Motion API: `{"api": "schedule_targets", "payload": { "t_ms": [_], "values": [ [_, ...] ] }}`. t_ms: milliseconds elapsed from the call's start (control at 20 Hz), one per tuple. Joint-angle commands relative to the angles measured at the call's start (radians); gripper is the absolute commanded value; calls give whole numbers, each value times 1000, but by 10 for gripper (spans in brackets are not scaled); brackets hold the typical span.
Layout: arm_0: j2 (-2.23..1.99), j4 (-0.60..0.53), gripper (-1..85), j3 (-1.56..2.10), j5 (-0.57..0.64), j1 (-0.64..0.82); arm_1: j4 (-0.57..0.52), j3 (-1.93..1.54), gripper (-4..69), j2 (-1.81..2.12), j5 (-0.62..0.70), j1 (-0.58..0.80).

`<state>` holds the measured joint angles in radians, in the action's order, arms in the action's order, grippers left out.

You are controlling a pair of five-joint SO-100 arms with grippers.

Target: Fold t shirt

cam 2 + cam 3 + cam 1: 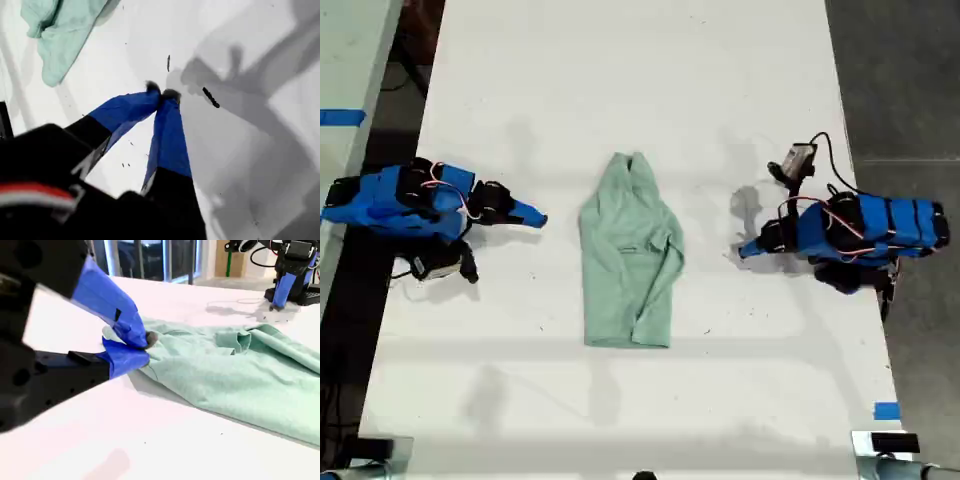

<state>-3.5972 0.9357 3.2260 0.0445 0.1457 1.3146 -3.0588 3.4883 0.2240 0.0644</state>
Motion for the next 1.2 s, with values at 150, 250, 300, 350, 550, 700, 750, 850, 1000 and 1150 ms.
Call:
{"api": "schedule_targets", "payload": {
  "t_ms": [150, 250, 300, 350, 550, 700, 750, 850, 1000, 1150],
  "values": [
    [-6, 14, 0, 8, -44, -25, 40, -40, -5, 11, -196, -127],
    [-6, 12, 0, 8, -40, -25, 40, -40, -5, 11, -221, -118],
    [-6, 12, 0, 8, -44, -35, 38, -40, -5, 11, -225, -97],
    [-8, 5, 0, 8, -64, -38, 34, -38, -9, 11, -209, -72],
    [387, -100, 2, -268, -144, -71, -186, 252, -15, -334, -241, -140],
    [1172, -199, 145, -735, -281, -268, -348, 706, -16, -1083, -307, -236],
    [1384, -204, 167, -871, -298, -316, -356, 845, 5, -1279, -328, -265],
    [1669, -202, 180, -1092, -359, -396, -334, 1086, 179, -1572, -333, -314],
    [1936, -112, 177, -1336, -440, -448, -275, 1364, 240, -1853, -311, -353],
    [2146, -43, 179, -1548, -463, -457, -270, 1508, 215, -1983, -318, -357]
  ]
}}
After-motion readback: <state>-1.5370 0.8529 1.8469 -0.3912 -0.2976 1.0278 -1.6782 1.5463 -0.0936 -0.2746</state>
